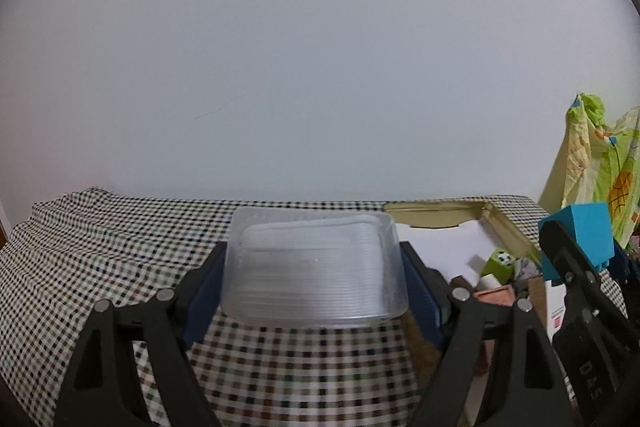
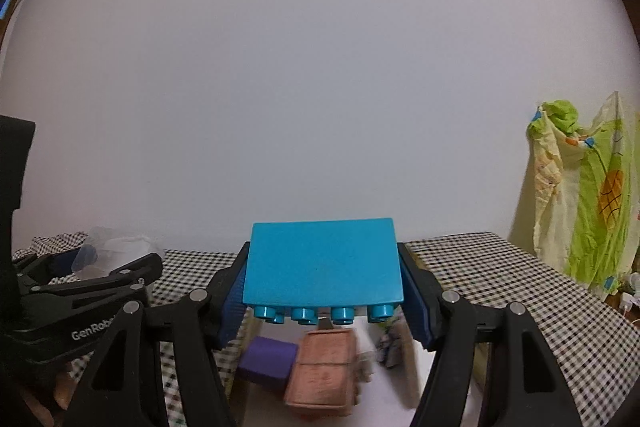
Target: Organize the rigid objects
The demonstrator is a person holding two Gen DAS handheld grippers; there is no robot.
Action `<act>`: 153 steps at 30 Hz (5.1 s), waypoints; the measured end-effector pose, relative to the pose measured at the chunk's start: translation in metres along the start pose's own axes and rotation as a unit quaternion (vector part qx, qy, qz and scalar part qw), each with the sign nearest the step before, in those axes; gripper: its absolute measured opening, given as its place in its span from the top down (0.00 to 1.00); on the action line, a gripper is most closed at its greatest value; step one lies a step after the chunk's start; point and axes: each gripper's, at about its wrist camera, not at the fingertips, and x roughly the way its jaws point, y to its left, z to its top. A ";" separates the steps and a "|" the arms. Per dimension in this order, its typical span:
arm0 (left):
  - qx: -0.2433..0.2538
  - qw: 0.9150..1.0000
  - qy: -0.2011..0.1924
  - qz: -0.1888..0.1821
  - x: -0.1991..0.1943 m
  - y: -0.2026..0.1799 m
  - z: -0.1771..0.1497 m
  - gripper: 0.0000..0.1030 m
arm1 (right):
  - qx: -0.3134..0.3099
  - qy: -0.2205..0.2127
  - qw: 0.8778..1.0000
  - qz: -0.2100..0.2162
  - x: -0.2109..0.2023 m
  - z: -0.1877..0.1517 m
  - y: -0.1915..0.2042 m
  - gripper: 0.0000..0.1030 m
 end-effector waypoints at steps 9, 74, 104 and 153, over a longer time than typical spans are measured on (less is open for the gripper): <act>0.012 1.000 -0.004 -0.026 0.004 -0.033 0.008 0.21 | 0.020 0.000 0.999 -0.025 0.022 -0.011 -0.038 0.34; 0.110 0.983 0.141 -0.036 0.056 -0.125 -0.027 0.21 | 0.011 0.277 0.961 0.007 0.129 -0.031 -0.093 0.33; 0.020 0.996 0.054 -0.064 0.027 -0.077 -0.011 0.00 | 0.170 0.044 0.984 0.025 0.060 -0.009 -0.128 0.19; 0.028 0.997 -0.066 0.020 -0.023 -0.018 -0.035 0.00 | 0.053 -0.105 0.986 -0.115 -0.036 -0.030 -0.051 0.11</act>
